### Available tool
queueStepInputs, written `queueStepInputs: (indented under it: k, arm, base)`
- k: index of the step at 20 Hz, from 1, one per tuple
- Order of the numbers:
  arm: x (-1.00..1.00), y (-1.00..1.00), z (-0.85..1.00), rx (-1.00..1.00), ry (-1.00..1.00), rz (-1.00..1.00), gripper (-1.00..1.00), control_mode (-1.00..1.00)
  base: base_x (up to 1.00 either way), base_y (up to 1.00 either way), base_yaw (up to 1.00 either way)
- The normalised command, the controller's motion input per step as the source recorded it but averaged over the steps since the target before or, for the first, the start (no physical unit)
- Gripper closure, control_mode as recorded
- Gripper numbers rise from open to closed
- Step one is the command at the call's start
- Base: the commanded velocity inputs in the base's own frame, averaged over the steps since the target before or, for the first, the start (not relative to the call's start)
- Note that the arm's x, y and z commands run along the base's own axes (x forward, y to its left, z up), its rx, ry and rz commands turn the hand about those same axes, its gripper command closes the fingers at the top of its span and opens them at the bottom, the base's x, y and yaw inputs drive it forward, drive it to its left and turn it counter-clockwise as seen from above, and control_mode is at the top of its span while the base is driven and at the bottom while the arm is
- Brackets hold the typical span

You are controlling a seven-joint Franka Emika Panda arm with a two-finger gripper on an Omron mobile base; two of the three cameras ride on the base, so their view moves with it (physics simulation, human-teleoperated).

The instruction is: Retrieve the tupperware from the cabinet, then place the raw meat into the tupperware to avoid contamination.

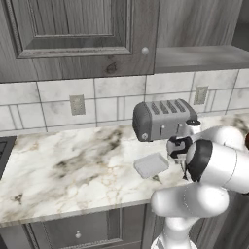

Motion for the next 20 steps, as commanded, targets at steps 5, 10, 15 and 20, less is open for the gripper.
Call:
queueStepInputs:
  k: [5, 10, 15, 20]
  arm:
    - [0.13, 0.08, -0.22, 0.00, 0.00, 0.00, -1.00, -1.00]
    - [0.06, 0.00, -0.24, 0.01, 0.00, 0.00, 1.00, -1.00]
    - [0.00, 0.00, -0.17, 0.01, 0.00, 0.00, 1.00, -1.00]
    - [0.00, 0.00, 0.00, 0.00, -0.01, 0.00, 1.00, -1.00]
  base:
    - [0.00, 0.00, 0.00]
    - [0.00, 0.00, 0.00]
    - [0.00, 0.00, 0.00]
    - [0.00, 0.00, 0.00]
